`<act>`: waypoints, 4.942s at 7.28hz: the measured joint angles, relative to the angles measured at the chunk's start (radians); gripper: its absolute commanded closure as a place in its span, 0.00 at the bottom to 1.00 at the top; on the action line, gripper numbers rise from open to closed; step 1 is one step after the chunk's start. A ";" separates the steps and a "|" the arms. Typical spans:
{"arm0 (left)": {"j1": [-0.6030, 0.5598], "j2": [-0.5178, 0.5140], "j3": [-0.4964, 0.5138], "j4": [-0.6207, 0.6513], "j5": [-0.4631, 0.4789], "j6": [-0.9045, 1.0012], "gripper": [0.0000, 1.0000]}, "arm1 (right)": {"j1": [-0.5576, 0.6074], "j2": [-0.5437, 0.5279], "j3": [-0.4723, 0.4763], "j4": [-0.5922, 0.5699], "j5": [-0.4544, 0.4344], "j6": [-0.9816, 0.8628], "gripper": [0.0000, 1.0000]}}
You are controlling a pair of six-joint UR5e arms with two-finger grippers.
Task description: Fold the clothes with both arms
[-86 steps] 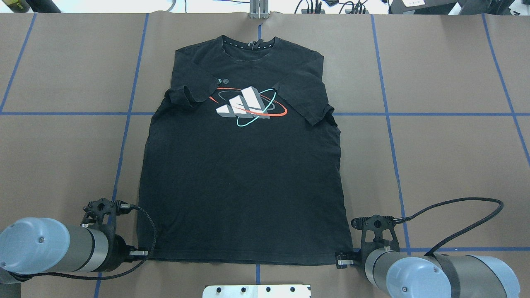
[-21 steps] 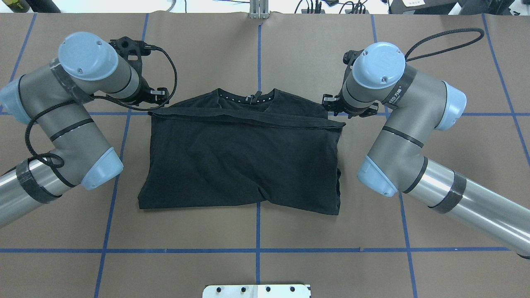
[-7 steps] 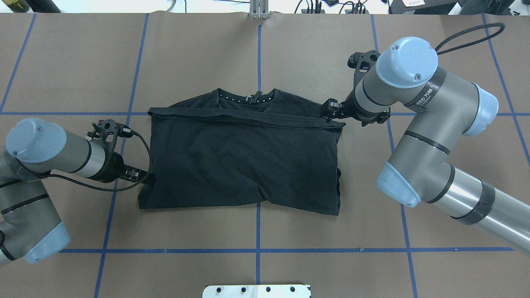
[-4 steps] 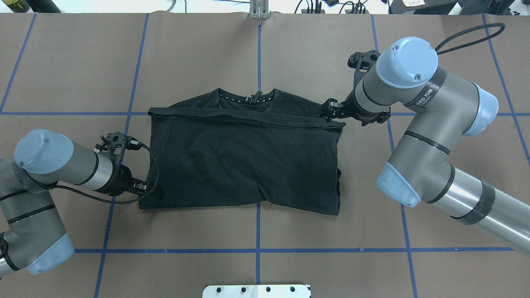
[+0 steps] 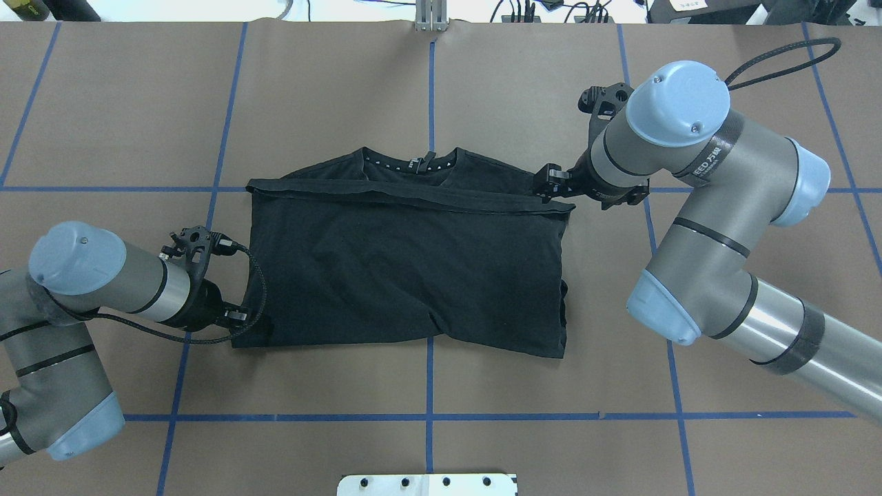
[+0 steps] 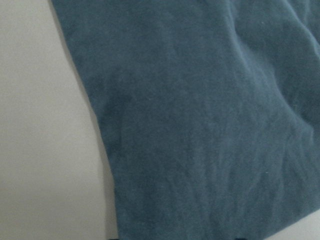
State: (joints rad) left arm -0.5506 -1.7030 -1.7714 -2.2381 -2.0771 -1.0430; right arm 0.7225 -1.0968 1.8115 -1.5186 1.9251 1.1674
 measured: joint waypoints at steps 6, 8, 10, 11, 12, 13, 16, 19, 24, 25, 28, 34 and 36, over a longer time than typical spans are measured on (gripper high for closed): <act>-0.007 0.038 -0.016 0.009 0.008 -0.001 1.00 | -0.001 0.001 0.007 -0.001 0.000 0.001 0.00; -0.083 0.041 -0.015 0.039 0.013 0.041 1.00 | -0.002 0.000 0.008 0.000 0.001 0.001 0.00; -0.214 0.001 0.018 0.099 0.016 0.179 1.00 | -0.002 0.000 0.010 0.001 0.003 0.000 0.00; -0.278 -0.062 0.081 0.120 0.021 0.238 1.00 | -0.002 0.000 0.012 0.000 0.003 0.000 0.00; -0.320 -0.156 0.186 0.129 0.048 0.277 1.00 | -0.002 0.000 0.014 0.000 0.002 0.001 0.00; -0.345 -0.261 0.317 0.130 0.100 0.313 1.00 | -0.002 0.000 0.015 0.001 0.001 0.001 0.00; -0.435 -0.509 0.712 0.065 0.161 0.495 0.01 | -0.001 -0.004 0.017 0.002 0.001 0.002 0.00; -0.501 -0.540 0.748 0.027 0.155 0.574 0.00 | -0.007 -0.003 0.017 0.002 -0.003 0.002 0.00; -0.594 -0.411 0.581 0.030 0.020 0.655 0.00 | -0.096 0.194 -0.170 0.017 -0.097 0.183 0.01; -0.595 -0.394 0.558 0.030 0.005 0.649 0.00 | -0.125 0.249 -0.248 0.058 -0.156 0.239 0.04; -0.592 -0.379 0.543 0.029 -0.006 0.633 0.00 | -0.171 0.353 -0.470 0.222 -0.224 0.323 0.15; -0.589 -0.368 0.544 0.026 -0.006 0.630 0.00 | -0.222 0.355 -0.507 0.226 -0.242 0.326 0.24; -0.588 -0.367 0.545 0.023 -0.005 0.628 0.00 | -0.233 0.353 -0.505 0.212 -0.253 0.327 0.44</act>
State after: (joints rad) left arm -1.1385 -2.0696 -1.2267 -2.2151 -2.0821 -0.4151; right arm 0.4896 -0.7439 1.3064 -1.3069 1.6724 1.4944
